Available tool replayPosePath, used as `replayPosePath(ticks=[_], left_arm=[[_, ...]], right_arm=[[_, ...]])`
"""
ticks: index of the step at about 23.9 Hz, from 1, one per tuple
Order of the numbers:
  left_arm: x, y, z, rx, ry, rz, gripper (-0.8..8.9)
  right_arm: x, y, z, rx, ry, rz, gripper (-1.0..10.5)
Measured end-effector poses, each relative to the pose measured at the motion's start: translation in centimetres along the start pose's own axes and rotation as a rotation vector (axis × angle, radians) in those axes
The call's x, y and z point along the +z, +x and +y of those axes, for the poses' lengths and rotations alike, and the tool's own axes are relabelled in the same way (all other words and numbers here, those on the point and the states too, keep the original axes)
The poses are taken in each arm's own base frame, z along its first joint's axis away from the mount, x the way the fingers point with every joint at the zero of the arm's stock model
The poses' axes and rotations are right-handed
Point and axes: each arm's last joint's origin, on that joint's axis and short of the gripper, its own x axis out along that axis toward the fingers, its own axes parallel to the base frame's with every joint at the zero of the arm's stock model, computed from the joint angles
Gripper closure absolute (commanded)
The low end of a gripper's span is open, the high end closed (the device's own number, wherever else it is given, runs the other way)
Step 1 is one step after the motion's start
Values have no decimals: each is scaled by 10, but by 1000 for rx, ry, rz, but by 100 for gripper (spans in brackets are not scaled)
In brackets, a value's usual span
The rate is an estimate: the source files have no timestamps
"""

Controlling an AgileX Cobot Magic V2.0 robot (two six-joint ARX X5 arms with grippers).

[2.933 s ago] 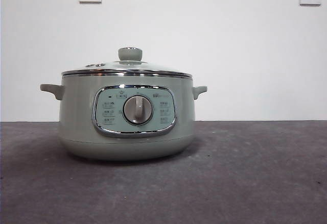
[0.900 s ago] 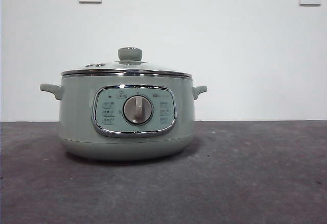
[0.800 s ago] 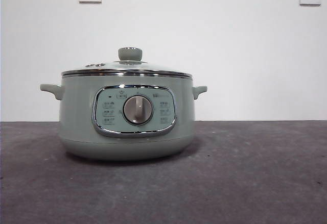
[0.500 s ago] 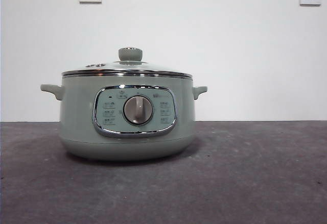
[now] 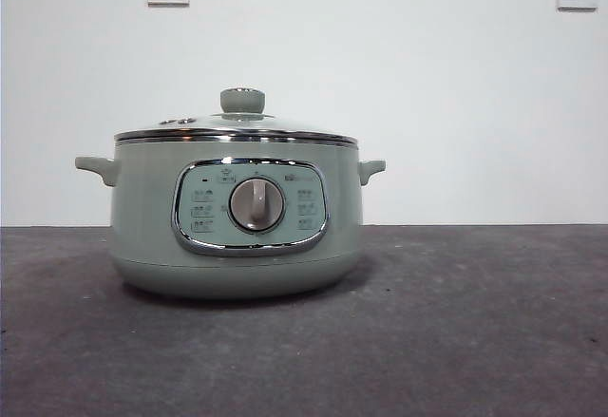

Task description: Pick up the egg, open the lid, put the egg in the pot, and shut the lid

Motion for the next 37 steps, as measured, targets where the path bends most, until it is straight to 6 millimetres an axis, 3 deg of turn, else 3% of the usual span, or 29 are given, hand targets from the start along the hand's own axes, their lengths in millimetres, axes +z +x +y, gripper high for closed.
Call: replayPosePath(ticks=[14, 16, 18, 21, 23, 29, 37], left_arm=[[-3, 2, 0, -4, -2, 40, 817], [-3, 2, 0, -4, -2, 40, 817], [-3, 2, 0, -4, -2, 40, 817], [-3, 2, 0, -4, -2, 40, 817], [-3, 2, 0, -4, -2, 40, 817], [-3, 2, 0, -4, -2, 40, 817], [-3, 2, 0, -4, -2, 40, 817]], right_arm=[[10, 26, -1, -54, -16, 75, 945], [10, 20, -8, -135, 15, -1, 945], [8, 5, -15, -155, 69, -196, 945], [-20, -8, -19, -210, 94, -420, 945], [-44, -2, -22, -321, 71, -521, 945], [-100, 49, -33, -459, 49, -615, 945], [-181, 121, -39, -477, 54, -610, 945]])
